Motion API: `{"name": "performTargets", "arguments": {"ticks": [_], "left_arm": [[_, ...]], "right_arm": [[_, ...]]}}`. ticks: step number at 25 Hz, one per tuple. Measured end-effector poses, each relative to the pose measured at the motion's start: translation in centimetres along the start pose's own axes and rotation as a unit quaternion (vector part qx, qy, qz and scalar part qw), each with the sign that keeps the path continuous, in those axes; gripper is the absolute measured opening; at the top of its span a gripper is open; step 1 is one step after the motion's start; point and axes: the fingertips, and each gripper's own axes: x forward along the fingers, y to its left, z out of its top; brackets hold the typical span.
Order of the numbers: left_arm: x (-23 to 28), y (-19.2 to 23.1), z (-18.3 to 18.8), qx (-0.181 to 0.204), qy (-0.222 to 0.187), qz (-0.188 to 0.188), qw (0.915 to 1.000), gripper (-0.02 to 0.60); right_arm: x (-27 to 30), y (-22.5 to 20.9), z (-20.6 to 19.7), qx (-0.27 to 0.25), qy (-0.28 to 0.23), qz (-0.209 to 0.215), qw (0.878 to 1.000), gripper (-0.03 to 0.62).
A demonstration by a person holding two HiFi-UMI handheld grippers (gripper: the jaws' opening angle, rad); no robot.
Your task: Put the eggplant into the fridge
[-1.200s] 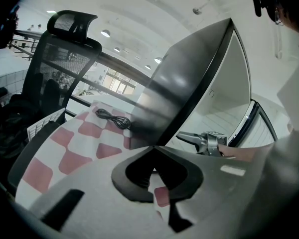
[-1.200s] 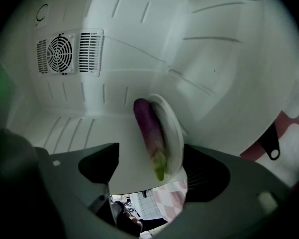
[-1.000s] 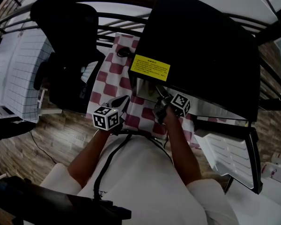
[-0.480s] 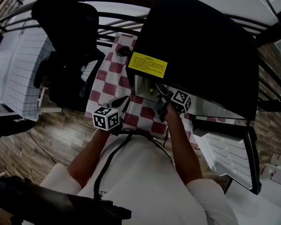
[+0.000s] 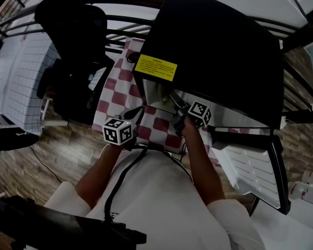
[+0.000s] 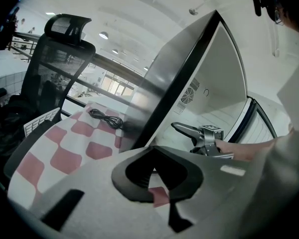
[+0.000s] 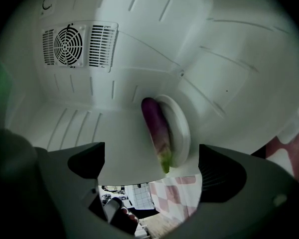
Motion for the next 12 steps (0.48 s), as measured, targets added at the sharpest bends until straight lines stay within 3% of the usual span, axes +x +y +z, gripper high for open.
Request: {"name": "performTargets", "arguments": {"ticks": [5,8,11,12], "left_arm": [[0.1,-1.1,0.0,0.003,-0.007,-0.001,1.0,0.005],[0.2,-2.2,-0.1,0.005,-0.011,-0.006,0.9999,0.005],[0.5,-3.4,-0.2,0.009,-0.012,-0.011,0.9998,0.005],[0.6,-3.8,-0.3,0.012,-0.012,-0.013,0.9998,0.005]], "right_arm": [[-1.6,0.4,-0.8,-0.002,0.009,0.024,1.0,0.53],[-3.5,0.7,-1.8,-0.012,0.013,0.049,0.999,0.407],[-5.9,0.7,-2.4,-0.032,0.005,0.06,0.998,0.227],[-6.6,0.8,-2.6,-0.044,0.003,0.064,0.997,0.202]]}}
